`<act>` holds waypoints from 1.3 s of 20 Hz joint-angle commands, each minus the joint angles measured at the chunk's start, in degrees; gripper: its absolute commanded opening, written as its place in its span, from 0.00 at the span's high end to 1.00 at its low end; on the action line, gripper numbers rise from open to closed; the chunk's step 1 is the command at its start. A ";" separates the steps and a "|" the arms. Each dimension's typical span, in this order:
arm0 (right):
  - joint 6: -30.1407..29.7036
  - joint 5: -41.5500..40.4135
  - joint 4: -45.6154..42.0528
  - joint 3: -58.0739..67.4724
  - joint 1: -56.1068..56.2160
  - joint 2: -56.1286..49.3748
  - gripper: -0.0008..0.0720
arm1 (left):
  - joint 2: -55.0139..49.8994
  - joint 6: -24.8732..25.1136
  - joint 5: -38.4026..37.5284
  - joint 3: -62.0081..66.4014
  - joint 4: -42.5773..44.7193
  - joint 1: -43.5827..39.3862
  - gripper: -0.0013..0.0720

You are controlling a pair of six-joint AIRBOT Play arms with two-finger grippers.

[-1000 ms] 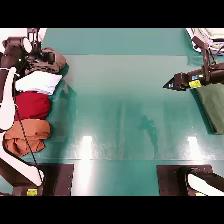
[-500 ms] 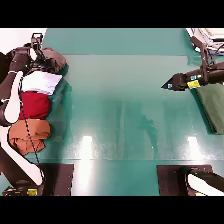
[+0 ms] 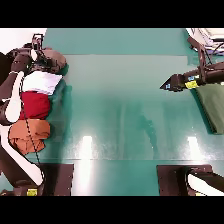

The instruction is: Fold the shirts.

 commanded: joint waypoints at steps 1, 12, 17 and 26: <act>-0.02 -1.81 0.04 0.15 0.02 0.00 0.97 | 2.54 -0.57 -1.68 2.95 -0.42 -0.46 0.95; -0.07 -12.33 -0.33 24.94 -8.37 -0.02 0.97 | 40.63 1.44 -3.58 10.95 -1.07 -16.76 0.95; -0.09 -10.54 -0.31 32.33 -9.60 0.00 0.97 | 46.21 -2.38 -15.80 9.09 -1.11 -30.91 0.95; -0.07 -3.48 0.13 33.29 -9.03 0.00 0.97 | 43.63 -10.97 -9.49 -25.22 -17.29 -54.58 0.36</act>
